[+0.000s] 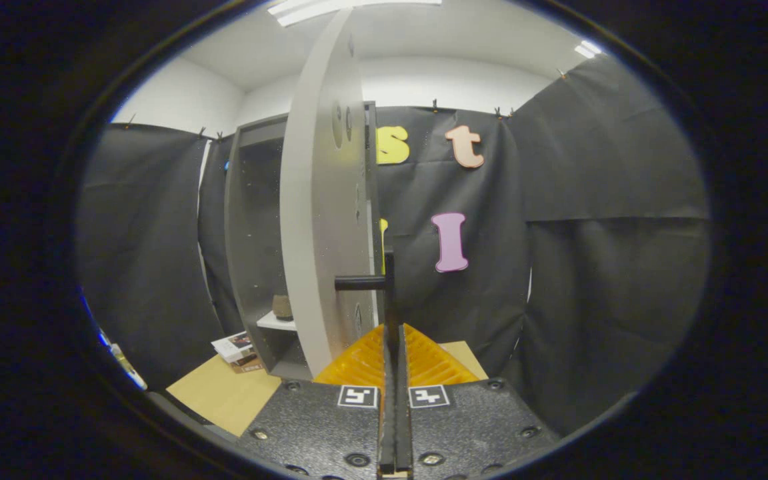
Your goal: Open the shoe cabinet door, grab the shoes and put them into the shoe cabinet, then close the shoe cabinet door.
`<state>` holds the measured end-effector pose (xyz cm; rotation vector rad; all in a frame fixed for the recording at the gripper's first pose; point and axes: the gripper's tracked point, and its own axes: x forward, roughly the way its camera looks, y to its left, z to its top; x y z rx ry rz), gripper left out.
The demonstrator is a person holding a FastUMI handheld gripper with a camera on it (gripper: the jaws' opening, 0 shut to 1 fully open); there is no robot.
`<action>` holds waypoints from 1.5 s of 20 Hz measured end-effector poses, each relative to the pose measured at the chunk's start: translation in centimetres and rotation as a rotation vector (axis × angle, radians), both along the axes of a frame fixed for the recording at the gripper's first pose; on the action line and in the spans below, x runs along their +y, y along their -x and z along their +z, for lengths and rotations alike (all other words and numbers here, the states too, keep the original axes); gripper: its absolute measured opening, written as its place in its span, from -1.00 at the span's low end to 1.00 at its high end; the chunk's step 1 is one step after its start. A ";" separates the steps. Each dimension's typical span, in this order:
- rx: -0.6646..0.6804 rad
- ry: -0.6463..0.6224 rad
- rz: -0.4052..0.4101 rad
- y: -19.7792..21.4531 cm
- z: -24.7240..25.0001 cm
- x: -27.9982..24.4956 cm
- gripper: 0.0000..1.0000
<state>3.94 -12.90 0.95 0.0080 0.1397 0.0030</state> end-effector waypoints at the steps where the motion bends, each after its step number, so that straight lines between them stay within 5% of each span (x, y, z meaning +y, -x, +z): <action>1: -0.001 -0.020 0.004 0.4 -0.1 0.0 -0.92; 6: -0.033 -0.110 -0.030 3.6 -0.5 0.3 -0.92; 10: -0.099 -0.115 0.033 5.6 0.7 2.9 -0.80; 11: -0.125 -0.110 0.013 5.3 0.6 2.8 -0.64; 16: -0.146 0.001 0.094 5.2 -0.5 5.9 1.00; 24: -0.044 0.005 0.223 2.1 -7.8 12.8 1.00; 30: -0.013 -0.009 0.164 -4.8 -15.2 15.7 1.00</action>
